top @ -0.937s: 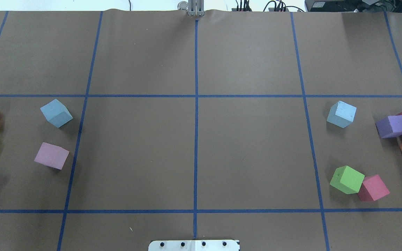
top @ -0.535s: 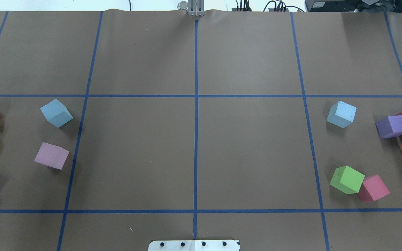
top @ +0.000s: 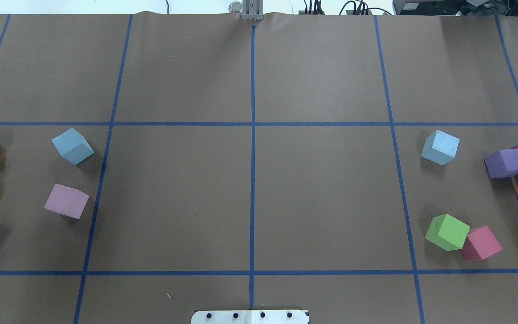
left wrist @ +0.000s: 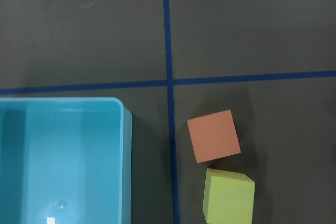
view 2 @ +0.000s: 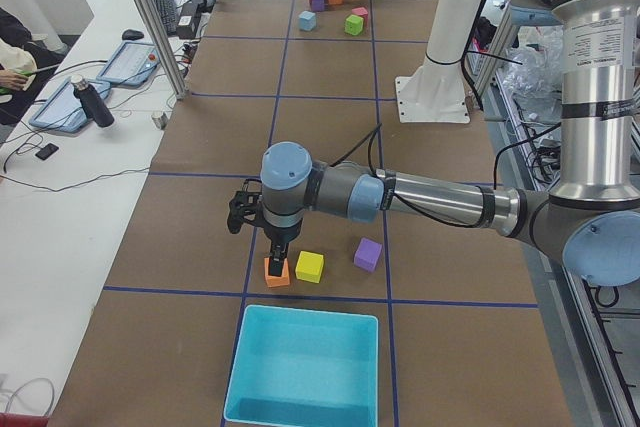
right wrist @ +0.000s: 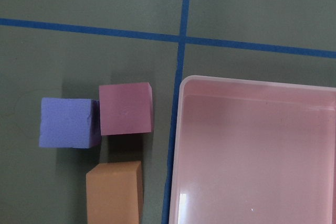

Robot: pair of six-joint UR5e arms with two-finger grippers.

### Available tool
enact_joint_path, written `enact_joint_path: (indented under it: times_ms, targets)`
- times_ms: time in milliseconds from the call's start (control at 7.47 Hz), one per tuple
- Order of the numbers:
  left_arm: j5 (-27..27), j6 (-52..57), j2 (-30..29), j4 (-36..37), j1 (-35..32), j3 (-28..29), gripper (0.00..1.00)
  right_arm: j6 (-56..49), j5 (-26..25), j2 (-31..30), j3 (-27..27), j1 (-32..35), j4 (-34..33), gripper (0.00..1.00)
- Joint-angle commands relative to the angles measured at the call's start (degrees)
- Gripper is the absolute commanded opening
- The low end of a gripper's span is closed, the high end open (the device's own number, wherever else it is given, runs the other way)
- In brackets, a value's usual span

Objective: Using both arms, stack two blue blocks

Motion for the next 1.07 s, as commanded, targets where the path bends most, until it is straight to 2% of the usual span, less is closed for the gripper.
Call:
enact_joint_path:
  times_ms: [0,134,268,401,535,937]
  targets:
    - [-2.54,0.45,-0.17,-1.93,0.13,2.25,0.98,19.86,-0.73,7.10,0.89,-10.54,0.71,1.00]
    - [-2.82,0.46,0.01,-2.01,0.13,1.99,0.98,26.06,-2.39,9.31,0.89,-14.43,0.80,1.00]
    - [-2.82,0.46,0.01,-2.01,0.13,1.99,0.98,31.78,-7.89,10.12,0.81,-20.82,0.88,1.00]
    - [-2.82,0.46,0.01,-2.01,0.13,1.99,0.98,39.84,-12.12,14.21,0.28,-25.93,0.80,1.00]
    - [-2.82,0.46,0.10,-2.01,0.13,1.99,0.98,41.49,-12.77,15.13,-0.77,-28.33,0.88,1.00]
    - [-2.82,0.46,0.45,-2.62,0.13,2.08,0.98,38.79,-13.31,17.77,-5.25,-28.89,0.88,1.00]
